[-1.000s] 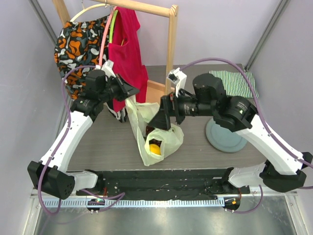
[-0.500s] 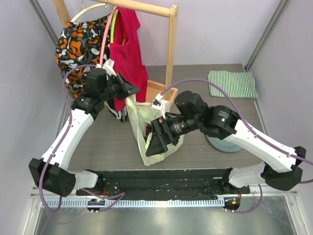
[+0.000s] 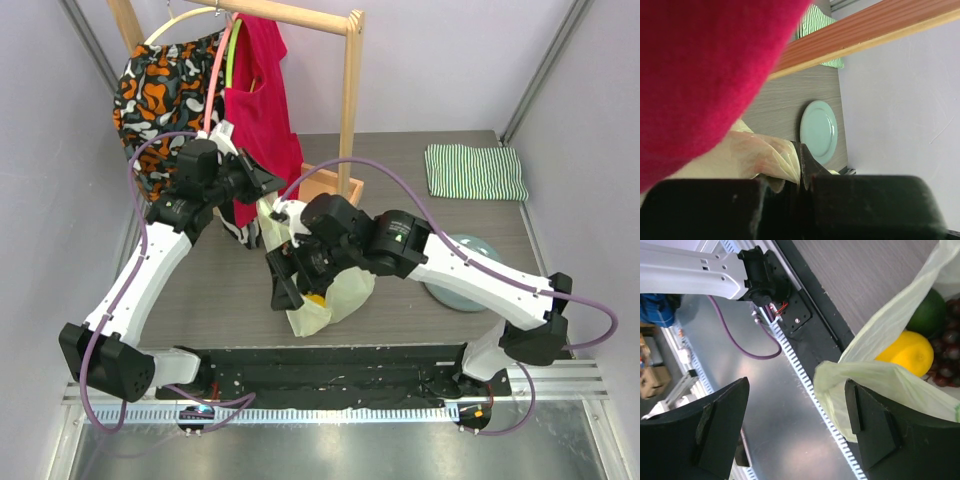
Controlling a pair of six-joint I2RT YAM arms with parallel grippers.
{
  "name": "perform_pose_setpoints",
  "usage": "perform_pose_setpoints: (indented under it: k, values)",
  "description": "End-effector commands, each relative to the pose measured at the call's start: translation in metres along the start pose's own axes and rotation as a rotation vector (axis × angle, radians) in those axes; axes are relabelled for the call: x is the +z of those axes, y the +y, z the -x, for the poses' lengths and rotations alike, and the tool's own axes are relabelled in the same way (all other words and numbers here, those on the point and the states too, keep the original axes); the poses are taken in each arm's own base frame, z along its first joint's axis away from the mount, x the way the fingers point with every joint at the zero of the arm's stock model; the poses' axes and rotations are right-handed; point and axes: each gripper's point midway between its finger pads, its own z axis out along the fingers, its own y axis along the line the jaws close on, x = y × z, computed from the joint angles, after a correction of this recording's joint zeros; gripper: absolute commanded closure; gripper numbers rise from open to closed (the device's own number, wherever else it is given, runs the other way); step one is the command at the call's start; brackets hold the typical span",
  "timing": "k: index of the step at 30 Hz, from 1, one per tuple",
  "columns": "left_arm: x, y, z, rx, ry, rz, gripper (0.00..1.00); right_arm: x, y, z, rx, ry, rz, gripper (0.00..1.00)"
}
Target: Place the fruits into the plastic bag
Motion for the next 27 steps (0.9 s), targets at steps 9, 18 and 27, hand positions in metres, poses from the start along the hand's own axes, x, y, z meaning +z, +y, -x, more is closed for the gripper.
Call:
perform_pose_setpoints:
  k: [9,18,27]
  values:
    - [-0.007,-0.023,0.013,0.047,-0.034,-0.084,1.0,0.002,-0.01,0.017,-0.146,-0.062,-0.303,0.43]
    - [-0.055,-0.051,0.022,0.22,-0.111,-0.132,1.0,-0.147,-0.015,0.103,-0.16,-0.55,-0.521,0.99]
    - [-0.099,-0.113,0.024,0.177,-0.052,-0.27,1.0,-0.252,-0.073,0.146,-0.052,-0.81,-0.694,0.99]
